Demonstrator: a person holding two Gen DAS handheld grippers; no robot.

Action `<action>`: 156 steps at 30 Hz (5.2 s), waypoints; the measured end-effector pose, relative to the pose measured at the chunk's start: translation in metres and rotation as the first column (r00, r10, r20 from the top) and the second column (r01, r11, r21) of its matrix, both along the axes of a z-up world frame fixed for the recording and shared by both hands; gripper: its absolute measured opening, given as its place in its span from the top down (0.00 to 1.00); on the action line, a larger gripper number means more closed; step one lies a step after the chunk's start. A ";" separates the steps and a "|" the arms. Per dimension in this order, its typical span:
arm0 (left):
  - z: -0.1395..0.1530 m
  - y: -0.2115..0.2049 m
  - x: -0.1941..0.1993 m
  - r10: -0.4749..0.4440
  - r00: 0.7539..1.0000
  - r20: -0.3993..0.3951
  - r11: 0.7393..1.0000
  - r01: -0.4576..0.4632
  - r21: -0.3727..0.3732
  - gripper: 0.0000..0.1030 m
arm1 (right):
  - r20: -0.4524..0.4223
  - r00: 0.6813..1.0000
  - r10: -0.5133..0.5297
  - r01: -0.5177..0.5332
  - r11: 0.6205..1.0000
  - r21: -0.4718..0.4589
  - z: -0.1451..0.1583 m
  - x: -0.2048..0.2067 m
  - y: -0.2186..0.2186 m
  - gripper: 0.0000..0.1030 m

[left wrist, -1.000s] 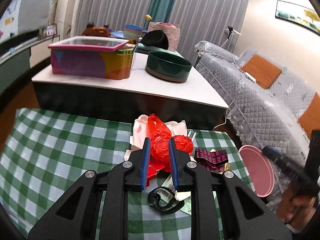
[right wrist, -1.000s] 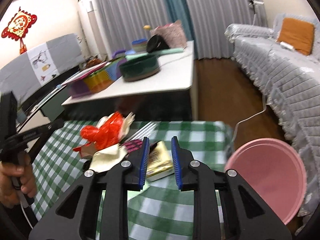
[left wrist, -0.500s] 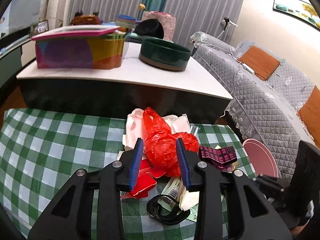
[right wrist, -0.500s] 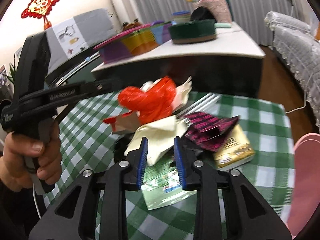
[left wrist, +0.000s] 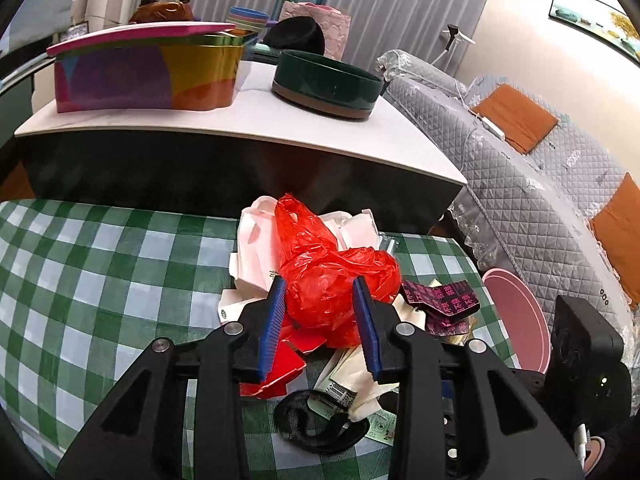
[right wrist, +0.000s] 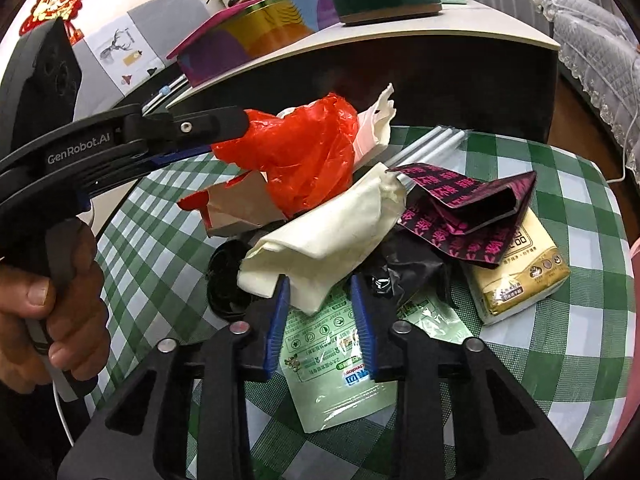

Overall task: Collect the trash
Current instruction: 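Grasp the red plastic bag with the left gripper while the right gripper grasps the white paper, then carry the red bag with the left gripper while the right gripper carries the white paper over the bucket, then open both grippers to drop the red bag and white paper into the bucket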

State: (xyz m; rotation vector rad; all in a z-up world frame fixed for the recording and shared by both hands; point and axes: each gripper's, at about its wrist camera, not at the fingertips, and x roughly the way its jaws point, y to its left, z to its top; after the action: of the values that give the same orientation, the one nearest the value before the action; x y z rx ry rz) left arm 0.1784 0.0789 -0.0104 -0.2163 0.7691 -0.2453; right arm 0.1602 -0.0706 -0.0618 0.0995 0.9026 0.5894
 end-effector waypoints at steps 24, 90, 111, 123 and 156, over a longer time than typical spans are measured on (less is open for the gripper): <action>0.054 0.000 -0.018 -0.011 0.993 0.120 1.000 0.009 0.012 0.86 | 0.039 0.999 -0.024 0.020 0.996 0.085 0.027 -0.015 -0.016 0.60; 0.049 -0.082 -0.110 -0.122 0.971 0.204 0.991 0.106 0.084 0.86 | 0.326 0.897 -0.299 0.344 0.935 -0.088 0.133 -0.079 -0.192 1.00; 0.049 -0.205 -0.081 -0.289 0.940 0.181 0.957 0.277 0.085 0.86 | 0.309 0.795 -0.521 0.560 0.827 -0.047 0.135 -0.065 -0.292 1.00; 0.037 -0.266 -0.054 -0.376 0.914 0.150 0.927 0.368 0.075 0.86 | 0.283 0.793 -0.540 0.578 0.813 -0.069 0.122 -0.053 -0.308 1.00; 0.013 -0.312 -0.035 -0.434 0.897 0.086 0.900 0.430 0.068 0.86 | 0.261 0.788 -0.557 0.592 0.803 -0.073 0.112 -0.048 -0.323 1.00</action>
State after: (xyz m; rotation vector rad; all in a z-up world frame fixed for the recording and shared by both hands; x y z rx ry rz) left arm 0.1432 -0.2334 0.0024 0.0172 0.7162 -0.6557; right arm 0.1123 -0.3937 0.0502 0.1605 0.6391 -0.0482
